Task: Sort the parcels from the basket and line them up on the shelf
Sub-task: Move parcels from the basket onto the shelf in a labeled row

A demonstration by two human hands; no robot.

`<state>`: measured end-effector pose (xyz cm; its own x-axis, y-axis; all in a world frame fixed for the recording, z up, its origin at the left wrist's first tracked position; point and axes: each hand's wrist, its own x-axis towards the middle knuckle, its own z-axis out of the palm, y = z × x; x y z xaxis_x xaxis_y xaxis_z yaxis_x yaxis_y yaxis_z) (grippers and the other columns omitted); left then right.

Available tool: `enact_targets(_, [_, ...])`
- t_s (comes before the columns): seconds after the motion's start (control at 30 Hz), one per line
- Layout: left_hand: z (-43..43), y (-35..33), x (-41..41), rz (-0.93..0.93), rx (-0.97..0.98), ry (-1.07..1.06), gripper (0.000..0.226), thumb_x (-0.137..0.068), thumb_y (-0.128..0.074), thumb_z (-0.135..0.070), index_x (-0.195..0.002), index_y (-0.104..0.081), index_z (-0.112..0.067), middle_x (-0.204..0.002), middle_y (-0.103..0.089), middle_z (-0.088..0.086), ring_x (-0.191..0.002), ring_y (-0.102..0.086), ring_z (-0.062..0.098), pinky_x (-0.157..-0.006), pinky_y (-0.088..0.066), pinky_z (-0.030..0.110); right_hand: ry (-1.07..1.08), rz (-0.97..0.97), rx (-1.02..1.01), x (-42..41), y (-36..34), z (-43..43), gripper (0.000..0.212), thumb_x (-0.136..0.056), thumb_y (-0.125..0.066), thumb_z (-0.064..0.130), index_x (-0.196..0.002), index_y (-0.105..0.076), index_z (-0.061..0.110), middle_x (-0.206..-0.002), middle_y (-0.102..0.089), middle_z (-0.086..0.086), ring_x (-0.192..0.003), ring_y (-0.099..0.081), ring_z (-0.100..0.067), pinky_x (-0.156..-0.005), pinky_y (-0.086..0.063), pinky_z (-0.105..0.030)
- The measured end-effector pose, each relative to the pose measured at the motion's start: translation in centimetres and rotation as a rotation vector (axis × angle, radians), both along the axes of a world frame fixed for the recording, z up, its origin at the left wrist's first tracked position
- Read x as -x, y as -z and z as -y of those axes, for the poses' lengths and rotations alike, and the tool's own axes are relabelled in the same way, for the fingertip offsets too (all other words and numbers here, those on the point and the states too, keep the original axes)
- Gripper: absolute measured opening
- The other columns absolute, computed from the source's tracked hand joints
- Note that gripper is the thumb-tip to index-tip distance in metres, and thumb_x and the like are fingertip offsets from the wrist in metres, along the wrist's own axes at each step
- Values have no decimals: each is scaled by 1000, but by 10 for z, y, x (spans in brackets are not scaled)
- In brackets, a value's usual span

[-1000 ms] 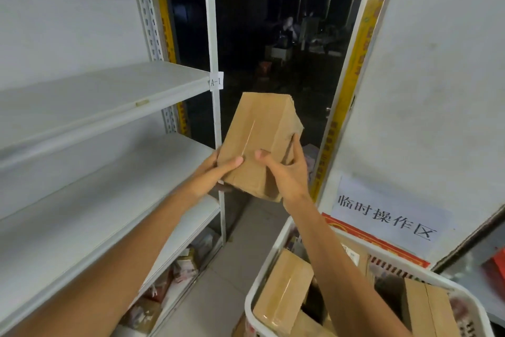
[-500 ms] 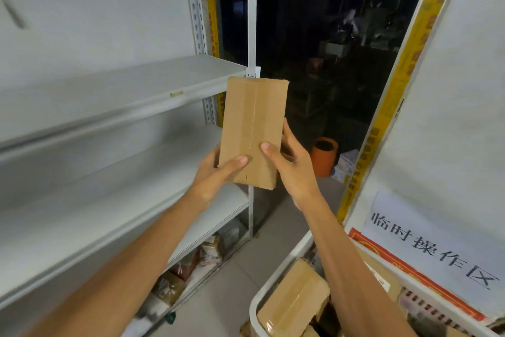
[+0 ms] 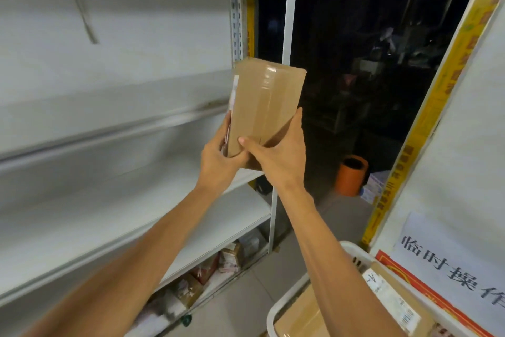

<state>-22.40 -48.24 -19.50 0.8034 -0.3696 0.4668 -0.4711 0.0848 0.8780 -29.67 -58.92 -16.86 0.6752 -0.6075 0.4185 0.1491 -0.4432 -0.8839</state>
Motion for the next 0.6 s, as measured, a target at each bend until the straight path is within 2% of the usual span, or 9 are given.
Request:
enact_targets(0.07, [-6,0,-2,-6,12,-8,83,-80,-70,-31,-150,-27,-25,-142,-49,1,-125,-53,22,-93,-52,50,26,-22,42,-3,-8,-16,128,-63,-86,47,-155,1,28,-138,-42,3,-115,-44,-4,-93,-39,-24])
enact_targets(0.1, [-8,2,-2,-9,31,-21,82,-82,-71,-26,-150,-27,-25,-143,-49,3,-125,-53,24,-92,-53,50,46,-21,65,-7,-11,-24,132,-61,-86,50,-154,4,27,-140,-40,1,-119,-46,-9,-96,-42,-28])
enact_targets(0.2, [-14,-1,3,20,73,-39,79,-83,-69,-12,-149,-26,-21,-144,-45,7,-128,-50,22,-97,-51,36,137,-53,144,-15,-19,-46,142,-55,-83,62,-154,10,19,-147,-29,-6,-130,-41,-23,-104,-44,-44])
enact_targets(0.27, [-18,-7,4,65,81,-46,77,-84,-66,-6,-147,-24,-22,-144,-44,4,-129,-48,18,-99,-48,27,180,-53,127,-19,-23,-54,146,-53,-82,66,-153,11,16,-147,-28,-9,-130,-41,-25,-104,-44,-45])
enact_targets(0.37, [-29,-21,-3,133,74,-87,77,-82,-69,0,-147,-31,-15,-137,-49,-7,-121,-49,-1,-98,-46,19,175,11,66,-26,-28,-60,138,-54,-85,58,-154,0,16,-137,-37,-7,-122,-47,-22,-99,-48,-40])
enact_targets(0.43, [-35,-24,-7,170,57,-104,77,-81,-71,-3,-147,-32,-13,-136,-49,-7,-114,-50,-11,-93,-47,14,175,56,48,-31,-30,-62,132,-55,-86,54,-153,-7,17,-132,-40,-5,-118,-49,-20,-96,-49,-38])
enact_targets(0.47, [-39,-25,-10,197,40,-104,77,-81,-72,-8,-147,-33,-14,-137,-49,-6,-114,-51,-12,-91,-49,14,173,76,45,-34,-31,-62,130,-55,-86,53,-153,-8,19,-132,-40,-4,-117,-48,-19,-95,-48,-35])
enact_targets(0.53, [-50,-22,-20,248,-48,-78,80,-79,-75,-29,-146,-31,-27,-141,-49,-5,-122,-51,-1,-94,-50,20,152,102,20,-37,-30,-60,125,-57,-87,50,-153,-11,22,-134,-40,0,-115,-45,-11,-88,-43,-19])
enact_targets(0.6, [-64,-19,-31,297,-180,-43,77,-78,-68,-55,-143,-29,-39,-146,-44,-9,-132,-42,4,-105,-40,21,128,137,-29,-38,-26,-57,118,-60,-88,43,-151,-15,26,-134,-41,5,-112,-41,-4,-78,-33,-6])
